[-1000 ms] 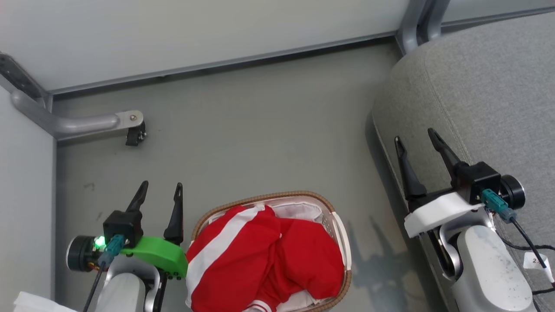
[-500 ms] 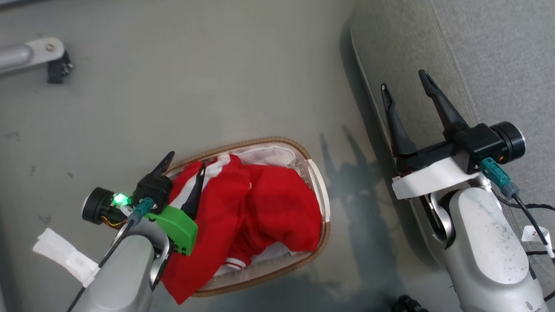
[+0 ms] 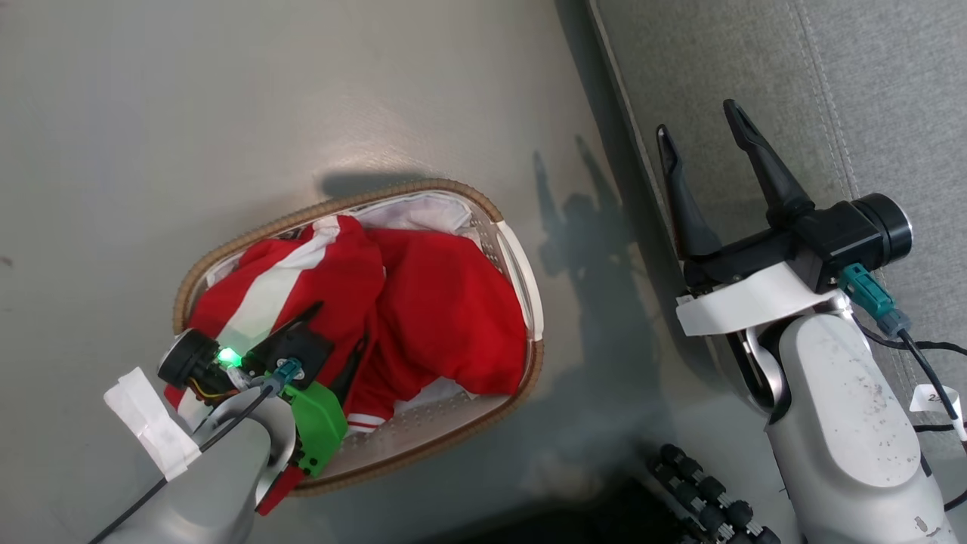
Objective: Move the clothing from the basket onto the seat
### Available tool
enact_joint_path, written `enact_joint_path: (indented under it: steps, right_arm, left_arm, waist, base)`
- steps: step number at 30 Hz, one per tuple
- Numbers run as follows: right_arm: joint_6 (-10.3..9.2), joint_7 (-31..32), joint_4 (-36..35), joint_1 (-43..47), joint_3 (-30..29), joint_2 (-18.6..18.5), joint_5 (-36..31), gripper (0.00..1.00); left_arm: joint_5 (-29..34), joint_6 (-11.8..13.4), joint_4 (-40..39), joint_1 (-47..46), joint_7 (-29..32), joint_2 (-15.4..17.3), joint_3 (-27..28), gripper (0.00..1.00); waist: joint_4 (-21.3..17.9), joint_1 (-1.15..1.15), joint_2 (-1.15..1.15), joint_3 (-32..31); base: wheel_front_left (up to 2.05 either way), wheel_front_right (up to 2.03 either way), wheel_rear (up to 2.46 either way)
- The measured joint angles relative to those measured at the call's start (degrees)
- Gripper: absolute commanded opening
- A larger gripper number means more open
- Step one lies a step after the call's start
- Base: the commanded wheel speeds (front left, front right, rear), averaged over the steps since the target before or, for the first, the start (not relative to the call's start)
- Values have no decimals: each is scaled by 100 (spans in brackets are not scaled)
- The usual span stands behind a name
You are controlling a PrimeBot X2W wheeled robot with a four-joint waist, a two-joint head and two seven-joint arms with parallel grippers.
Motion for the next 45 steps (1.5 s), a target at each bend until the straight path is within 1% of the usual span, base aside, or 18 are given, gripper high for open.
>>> enact_joint_path:
  steps: [5,11,13,17,22,27,32,38,45]
  right_arm:
    - [0,-3,-43,-10,41,3,8,100]
    - [0,-3,-48,-25,24,5,8,100]
    - [0,-3,-36,-25,32,7,11,100]
    - [0,-3,0,-35,48,7,44,100]
    - [0,-3,76,-17,52,9,76,100]
    - [0,-4,205,94,52,10,77,100]
    - [0,-4,400,348,67,11,74,100]
    - [0,-4,624,665,-45,13,-15,100]
    - [0,-4,824,1040,-138,13,-69,100]
  left_arm:
    - [-7,0,554,-317,0,43,-378,100]
    - [71,7,1061,-565,0,-22,-342,100]
    - [70,7,1301,-570,-1,-80,-345,0]
    - [1,5,1502,-574,-1,-179,-303,0]
    - [-190,5,1345,-478,-1,-279,-60,0]
    - [-323,5,907,-91,0,-353,219,0]
    - [-324,5,388,421,0,-460,572,0]
    - [-191,8,-233,1021,0,-684,1024,0]
    - [49,7,-935,1571,1,-899,1477,0]
  waist:
    - [-84,0,0,279]
    - [-102,0,0,453]
    - [-98,0,0,434]
    - [-103,-1,0,359]
    - [-98,-1,0,133]
    - [-73,-1,0,-238]
    - [-21,-1,0,-758]
    - [104,-2,0,-1447]
    - [366,-2,0,-2237]
  base:
    - [0,0,0]
    - [0,0,0]
    - [0,0,0]
    - [0,0,0]
    - [0,0,0]
    - [0,0,0]
    - [0,0,0]
    - [0,0,0]
    - [0,0,0]
